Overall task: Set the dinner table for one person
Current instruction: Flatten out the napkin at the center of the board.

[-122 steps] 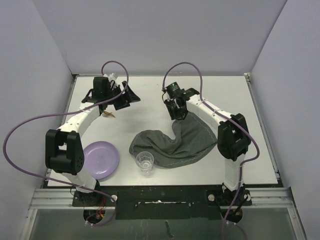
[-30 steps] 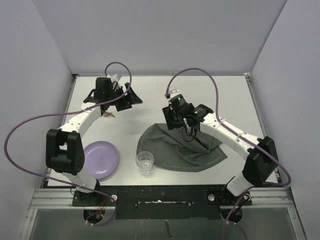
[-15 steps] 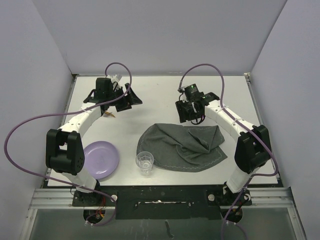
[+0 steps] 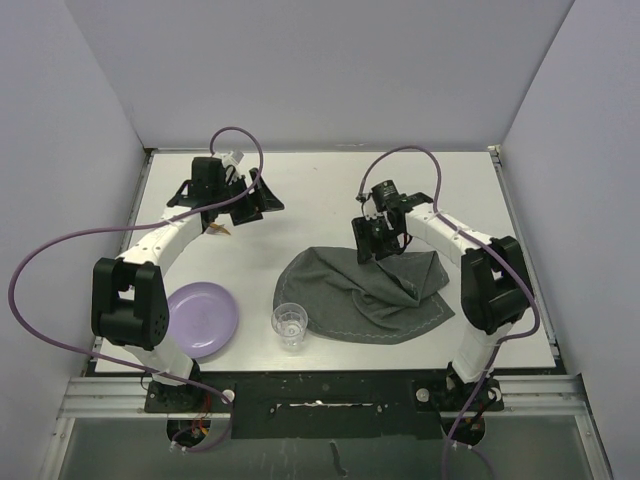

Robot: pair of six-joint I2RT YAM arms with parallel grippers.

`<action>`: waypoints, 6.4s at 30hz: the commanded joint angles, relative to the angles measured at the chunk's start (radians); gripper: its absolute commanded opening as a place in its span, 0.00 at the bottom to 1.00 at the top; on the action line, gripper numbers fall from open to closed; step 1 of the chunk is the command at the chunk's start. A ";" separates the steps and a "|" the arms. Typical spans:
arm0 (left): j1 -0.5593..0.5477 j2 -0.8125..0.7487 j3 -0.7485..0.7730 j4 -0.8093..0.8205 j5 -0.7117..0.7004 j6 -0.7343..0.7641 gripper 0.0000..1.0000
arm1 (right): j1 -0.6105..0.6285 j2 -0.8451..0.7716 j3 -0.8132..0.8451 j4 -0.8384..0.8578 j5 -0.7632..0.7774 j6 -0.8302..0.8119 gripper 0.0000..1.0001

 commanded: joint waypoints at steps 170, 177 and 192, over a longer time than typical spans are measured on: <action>-0.409 0.588 -0.010 0.995 0.770 -0.008 0.61 | 0.328 -0.582 -0.135 -0.293 0.650 0.263 0.39; -0.409 0.602 -0.014 1.042 0.781 -0.046 0.58 | 0.325 -0.582 -0.132 -0.295 0.653 0.261 0.39; -0.407 0.614 -0.029 1.038 0.780 -0.054 0.40 | 0.316 -0.583 -0.146 -0.285 0.645 0.258 0.38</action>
